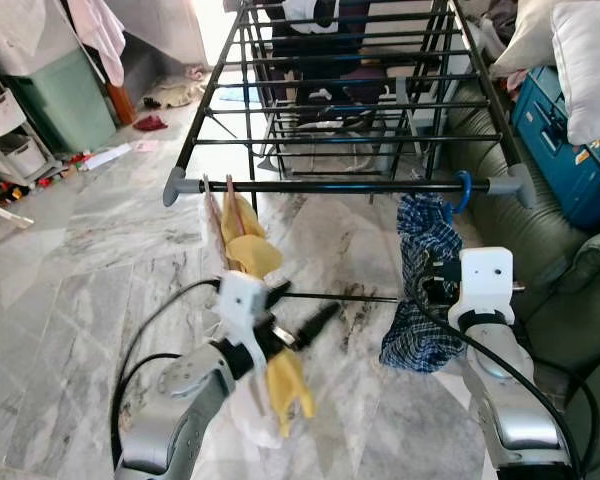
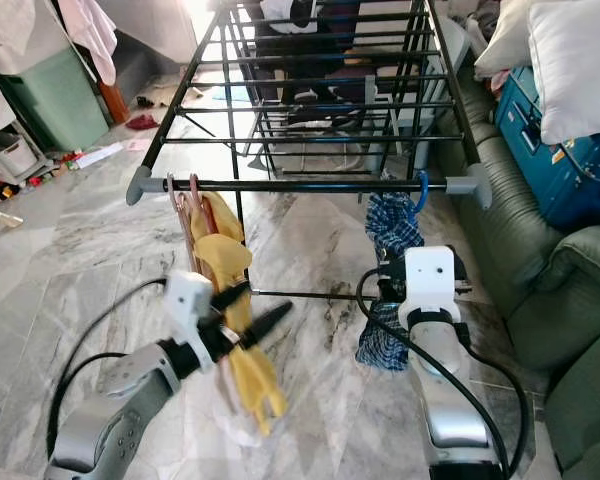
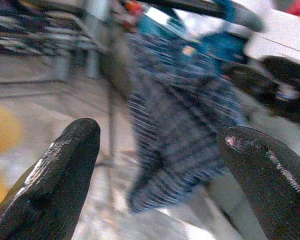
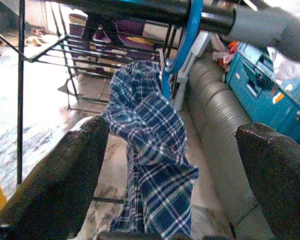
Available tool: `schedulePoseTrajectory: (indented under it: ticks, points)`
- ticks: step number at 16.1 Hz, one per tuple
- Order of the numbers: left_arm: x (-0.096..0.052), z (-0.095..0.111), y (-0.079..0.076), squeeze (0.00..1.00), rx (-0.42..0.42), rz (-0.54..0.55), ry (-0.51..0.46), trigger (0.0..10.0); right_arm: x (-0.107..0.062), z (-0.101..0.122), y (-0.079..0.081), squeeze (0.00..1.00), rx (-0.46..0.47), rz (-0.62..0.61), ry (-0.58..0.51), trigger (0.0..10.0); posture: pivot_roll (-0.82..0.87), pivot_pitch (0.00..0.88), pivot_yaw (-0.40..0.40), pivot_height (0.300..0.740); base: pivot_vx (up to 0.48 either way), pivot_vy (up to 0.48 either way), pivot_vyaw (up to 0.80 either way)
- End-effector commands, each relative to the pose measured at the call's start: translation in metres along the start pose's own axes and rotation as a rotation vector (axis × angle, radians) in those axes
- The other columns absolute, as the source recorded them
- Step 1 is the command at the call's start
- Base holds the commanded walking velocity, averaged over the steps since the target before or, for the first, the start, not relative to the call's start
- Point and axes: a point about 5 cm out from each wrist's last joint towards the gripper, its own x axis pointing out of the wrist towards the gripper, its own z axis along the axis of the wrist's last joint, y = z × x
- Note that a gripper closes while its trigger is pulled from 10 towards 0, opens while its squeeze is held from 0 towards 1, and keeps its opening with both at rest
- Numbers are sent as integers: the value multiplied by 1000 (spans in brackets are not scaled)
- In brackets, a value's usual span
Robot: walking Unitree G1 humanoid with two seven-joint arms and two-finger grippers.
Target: Hang hanger
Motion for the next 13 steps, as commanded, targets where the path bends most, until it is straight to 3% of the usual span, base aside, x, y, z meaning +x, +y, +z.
schedulePoseTrajectory:
  ticks: [1, 2, 3, 4, 5, 6, 9, 10, 13]
  points:
    - [-6, 7, 9, 0, 64, 127, -56, 10000, -4, 0, 5, 1000, -3, 35, 4, 10000, -134, 51, 77, 740, 0, 0, 0]
    - [-9, 10, 11, 0, 65, 182, -85, 10000, -5, -1, 4, 1000, -5, 39, 4, 10000, -130, 54, 77, 740, 0, 0, 0]
    - [-13, 15, 15, 0, 122, 249, -112, 10000, -5, 2, 4, 659, -20, 59, -9, 10000, -125, 55, 73, 740, 0, 0, 0]
    - [-14, 17, 17, 0, 131, 267, -118, 10000, -5, 2, 3, 659, -19, 64, -11, 10000, -123, 55, 71, 740, 0, 0, 0]
    - [-15, 19, 22, 0, 166, 336, -125, 10000, -5, 5, 4, 341, -31, 82, -22, 10000, -115, 56, 67, 740, 0, 0, 0]
    - [-16, 22, 27, 0, 226, 382, -120, 10000, -2, 9, 7, 133, -48, 102, -35, 10000, -113, 56, 66, 740, 0, 0, 800]
    - [-13, 20, 31, 0, 210, 430, -103, 10000, 2, 11, 9, 98, -35, 109, -38, 10000, -113, 55, 66, 740, 0, 0, 800]
    - [-11, 18, 30, 0, 192, 412, -92, 10000, 2, 12, 9, 0, -26, 103, -41, 10000, -114, 56, 67, 740, 0, 0, 0]
    - [-8, 15, 27, 0, 162, 374, -76, 10000, 1, 12, 10, 0, 15, 94, -41, 10000, -117, 57, 68, 740, 0, 0, 0]
